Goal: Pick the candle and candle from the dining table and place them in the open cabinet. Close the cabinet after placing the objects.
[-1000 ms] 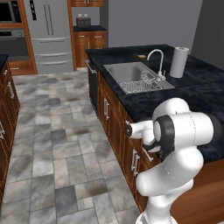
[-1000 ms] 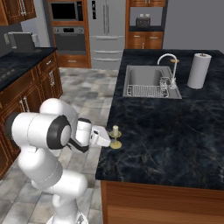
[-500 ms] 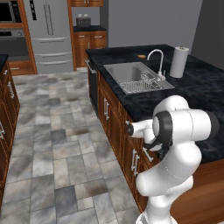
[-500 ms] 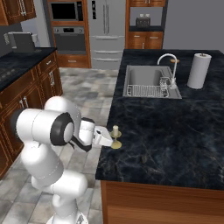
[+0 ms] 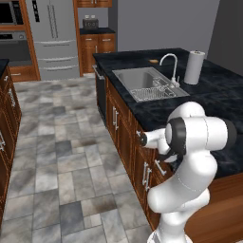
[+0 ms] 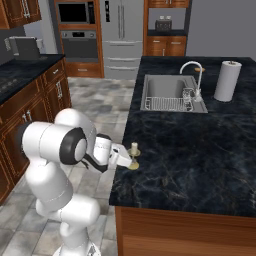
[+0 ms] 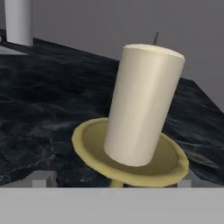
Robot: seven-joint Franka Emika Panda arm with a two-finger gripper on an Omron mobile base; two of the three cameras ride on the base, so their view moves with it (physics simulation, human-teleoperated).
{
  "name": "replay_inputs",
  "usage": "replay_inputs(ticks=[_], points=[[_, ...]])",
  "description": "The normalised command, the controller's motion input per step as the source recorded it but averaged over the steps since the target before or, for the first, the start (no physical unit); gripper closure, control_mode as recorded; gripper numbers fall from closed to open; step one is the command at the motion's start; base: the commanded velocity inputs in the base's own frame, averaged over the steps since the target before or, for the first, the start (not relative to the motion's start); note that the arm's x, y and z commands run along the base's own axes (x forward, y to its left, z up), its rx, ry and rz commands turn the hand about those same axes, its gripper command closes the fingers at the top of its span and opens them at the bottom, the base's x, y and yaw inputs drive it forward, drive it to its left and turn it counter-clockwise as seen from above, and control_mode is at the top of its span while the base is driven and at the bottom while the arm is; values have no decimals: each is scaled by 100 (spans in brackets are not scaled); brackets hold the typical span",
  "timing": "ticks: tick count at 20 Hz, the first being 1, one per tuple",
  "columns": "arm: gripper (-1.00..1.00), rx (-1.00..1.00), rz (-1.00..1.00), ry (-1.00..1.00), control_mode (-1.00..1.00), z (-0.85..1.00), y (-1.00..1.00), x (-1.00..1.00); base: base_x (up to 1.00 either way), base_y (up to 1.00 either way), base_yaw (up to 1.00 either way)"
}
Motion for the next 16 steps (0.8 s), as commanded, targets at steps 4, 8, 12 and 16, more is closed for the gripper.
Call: replay_inputs(ticks=[4, 8, 12, 16], points=[[100, 0, -3, -17, -100, -31, -2, -11, 0, 0, 0], [100, 0, -1, -18, -100, -21, 0, -5, 0, 0, 0], [100, 0, 0, -14, -100, -5, 0, -10, 0, 0, 0], [100, 0, -4, -9, -100, 10, 0, -28, 0, 0, 0]])
